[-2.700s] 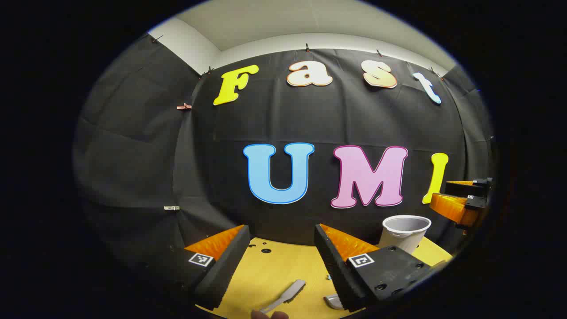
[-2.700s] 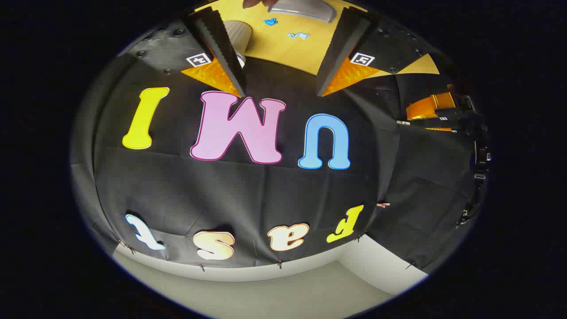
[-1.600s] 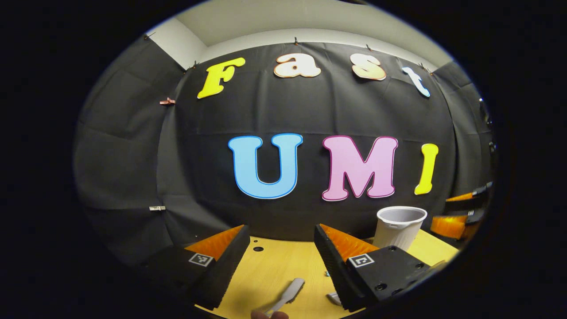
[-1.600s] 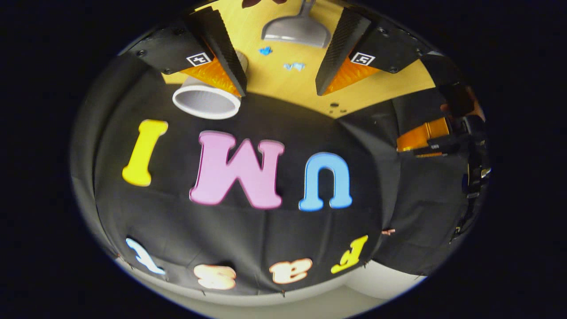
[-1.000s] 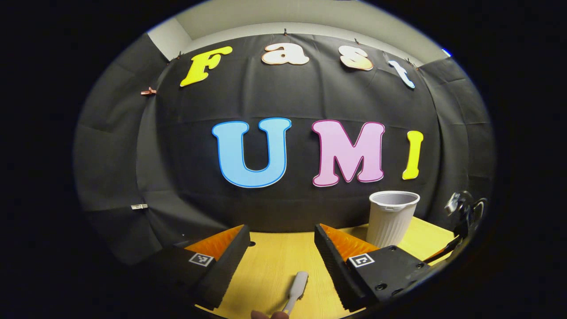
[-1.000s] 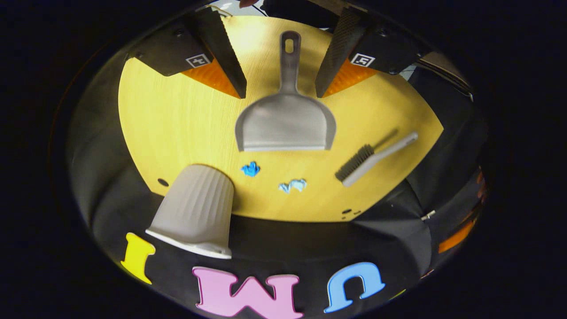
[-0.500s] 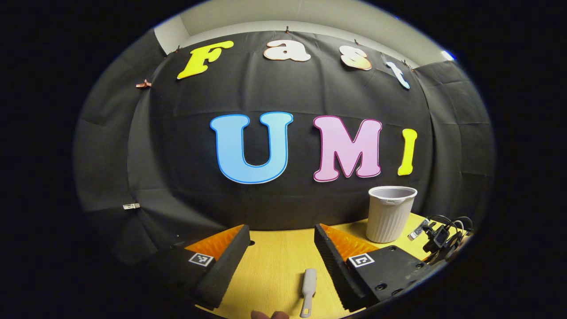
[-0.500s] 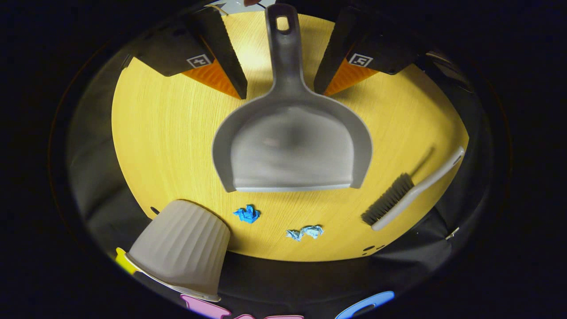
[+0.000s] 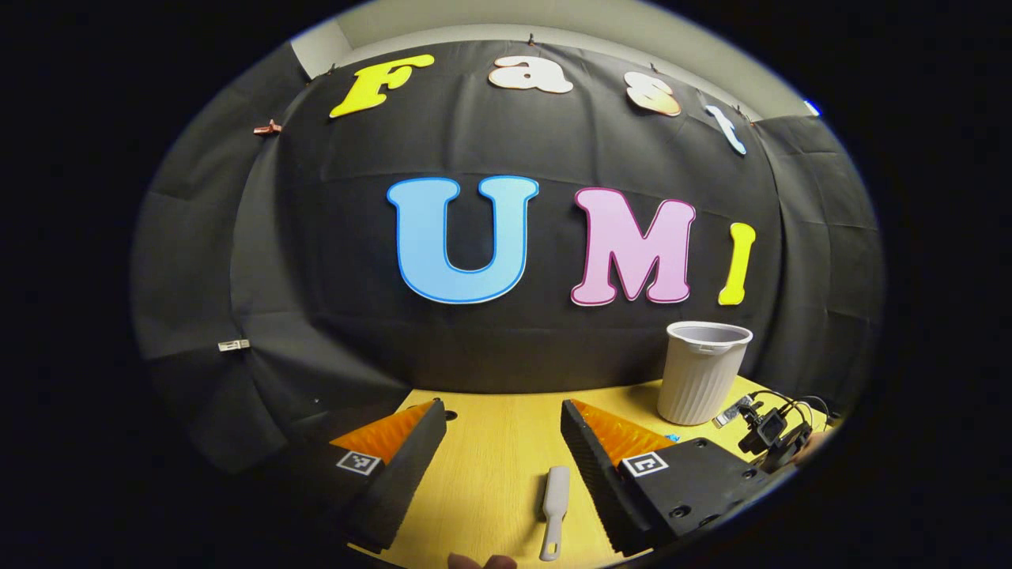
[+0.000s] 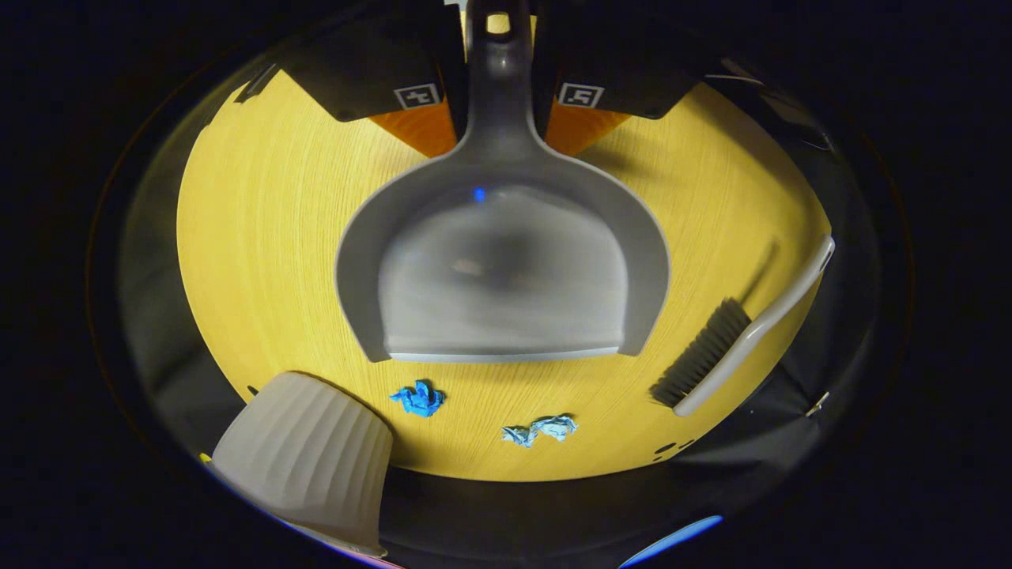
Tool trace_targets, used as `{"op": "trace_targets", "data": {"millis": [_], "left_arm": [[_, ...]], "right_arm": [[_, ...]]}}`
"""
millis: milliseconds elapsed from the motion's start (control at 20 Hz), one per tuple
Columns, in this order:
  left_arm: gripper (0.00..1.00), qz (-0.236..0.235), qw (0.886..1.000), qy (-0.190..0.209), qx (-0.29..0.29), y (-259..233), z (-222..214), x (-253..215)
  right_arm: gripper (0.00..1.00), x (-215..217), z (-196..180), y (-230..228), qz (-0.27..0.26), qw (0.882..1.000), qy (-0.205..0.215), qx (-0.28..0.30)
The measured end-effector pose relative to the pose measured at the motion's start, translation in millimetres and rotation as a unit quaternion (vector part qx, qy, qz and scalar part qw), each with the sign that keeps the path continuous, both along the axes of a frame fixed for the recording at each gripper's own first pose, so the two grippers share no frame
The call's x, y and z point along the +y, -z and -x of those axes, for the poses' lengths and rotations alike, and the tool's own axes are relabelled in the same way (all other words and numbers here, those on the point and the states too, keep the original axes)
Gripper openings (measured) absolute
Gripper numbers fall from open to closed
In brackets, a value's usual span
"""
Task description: Pick up the small broom and dustpan from the desktop, sweep the trash into the dustpan with the broom, and then empty the trash into the garbage bin.
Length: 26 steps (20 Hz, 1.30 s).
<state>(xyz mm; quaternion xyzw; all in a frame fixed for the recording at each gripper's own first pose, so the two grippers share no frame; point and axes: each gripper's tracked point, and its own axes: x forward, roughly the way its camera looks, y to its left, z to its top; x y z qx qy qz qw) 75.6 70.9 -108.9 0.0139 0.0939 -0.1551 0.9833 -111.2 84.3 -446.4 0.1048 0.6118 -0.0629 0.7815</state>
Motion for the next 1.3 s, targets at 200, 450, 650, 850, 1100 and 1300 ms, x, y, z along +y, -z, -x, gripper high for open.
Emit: {"op": "trace_targets", "data": {"millis": [200,450,650,850,1100,1300], "left_arm": [[0.95,-0.014,1.0,0.009,0.024,23,1,-9],[0.95,-0.008,0.995,0.029,0.097,67,4,-27],[0.95,-0.018,0.979,0.076,0.187,116,21,-45],[0.95,-0.066,0.955,0.1,0.271,172,23,-50],[0.95,-0.139,0.91,0.142,0.364,239,42,-61],[0.93,-0.165,0.88,0.144,0.421,277,50,-61]], "right_arm": [[0.38,-3,-4,1,0.0,0.999,-0.029,-0.02],[0.37,-10,4,-21,-0.019,0.998,-0.048,-0.029],[0.37,-42,19,-38,0.001,0.995,-0.098,-0.018],[0.37,-66,33,-49,0.0,0.994,-0.109,-0.015],[0.37,-87,43,-52,-0.001,0.994,-0.112,-0.01],[0.37,-94,44,-52,0.002,0.992,-0.126,-0.009]]}}
